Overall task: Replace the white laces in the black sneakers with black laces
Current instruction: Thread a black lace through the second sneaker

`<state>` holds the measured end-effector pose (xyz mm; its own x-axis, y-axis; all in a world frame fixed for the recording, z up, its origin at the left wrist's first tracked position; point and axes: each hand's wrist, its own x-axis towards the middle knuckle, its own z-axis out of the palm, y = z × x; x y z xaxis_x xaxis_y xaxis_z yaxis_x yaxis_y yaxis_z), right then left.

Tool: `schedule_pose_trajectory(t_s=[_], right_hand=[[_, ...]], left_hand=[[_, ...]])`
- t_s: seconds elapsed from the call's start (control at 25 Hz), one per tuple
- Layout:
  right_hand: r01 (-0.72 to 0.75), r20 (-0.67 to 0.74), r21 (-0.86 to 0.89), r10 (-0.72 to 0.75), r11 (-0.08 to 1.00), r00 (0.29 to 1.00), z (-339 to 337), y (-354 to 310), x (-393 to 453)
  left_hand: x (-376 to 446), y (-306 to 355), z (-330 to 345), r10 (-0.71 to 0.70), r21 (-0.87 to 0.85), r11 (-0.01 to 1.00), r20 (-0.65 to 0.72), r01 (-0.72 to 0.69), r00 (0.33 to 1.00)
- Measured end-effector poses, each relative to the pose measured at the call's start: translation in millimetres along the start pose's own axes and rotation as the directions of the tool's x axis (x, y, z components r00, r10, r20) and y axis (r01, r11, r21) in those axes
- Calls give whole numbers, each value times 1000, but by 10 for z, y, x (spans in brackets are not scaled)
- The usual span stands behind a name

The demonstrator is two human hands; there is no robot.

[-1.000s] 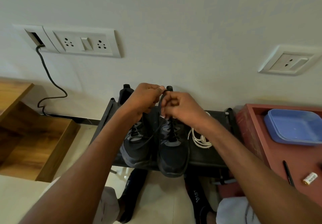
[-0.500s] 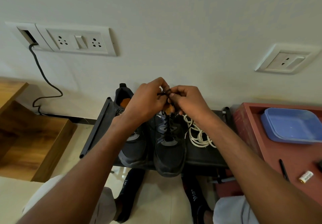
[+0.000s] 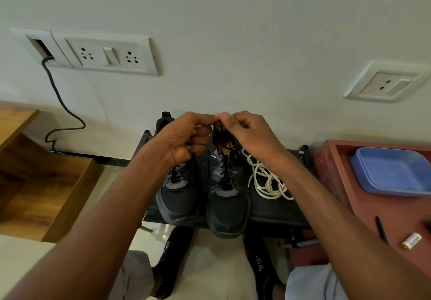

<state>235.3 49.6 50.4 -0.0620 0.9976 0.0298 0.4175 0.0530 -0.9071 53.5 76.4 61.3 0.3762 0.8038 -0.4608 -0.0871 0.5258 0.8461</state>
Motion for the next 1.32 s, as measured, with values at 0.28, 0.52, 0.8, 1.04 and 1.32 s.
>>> schedule_pose_trajectory(t_s=[0.28, 0.52, 0.8, 1.04, 1.32], right_hand=[[-98, -360, 330, 221, 939, 906, -134, -17, 46], [-96, -545, -470, -203, 877, 814, -300, 180, 25], [189, -150, -76, -198, 979, 969, -41, 109, 18], [203, -140, -201, -233, 958, 962, -78, 130, 13], [-358, -223, -738, 294, 572, 929, -373, 408, 29]], left_hand=[[76, -36, -71, 28, -49, 998, -74, -32, 997], [78, -52, -29, 59, 42, 998, -81, -56, 995], [96, -78, 22, 45, 44, 998, -46, -43, 998], [67, -80, 37, 80, 181, 981, -81, -64, 994], [71, -248, -369, 239, 958, 164, -269, 235, 933]])
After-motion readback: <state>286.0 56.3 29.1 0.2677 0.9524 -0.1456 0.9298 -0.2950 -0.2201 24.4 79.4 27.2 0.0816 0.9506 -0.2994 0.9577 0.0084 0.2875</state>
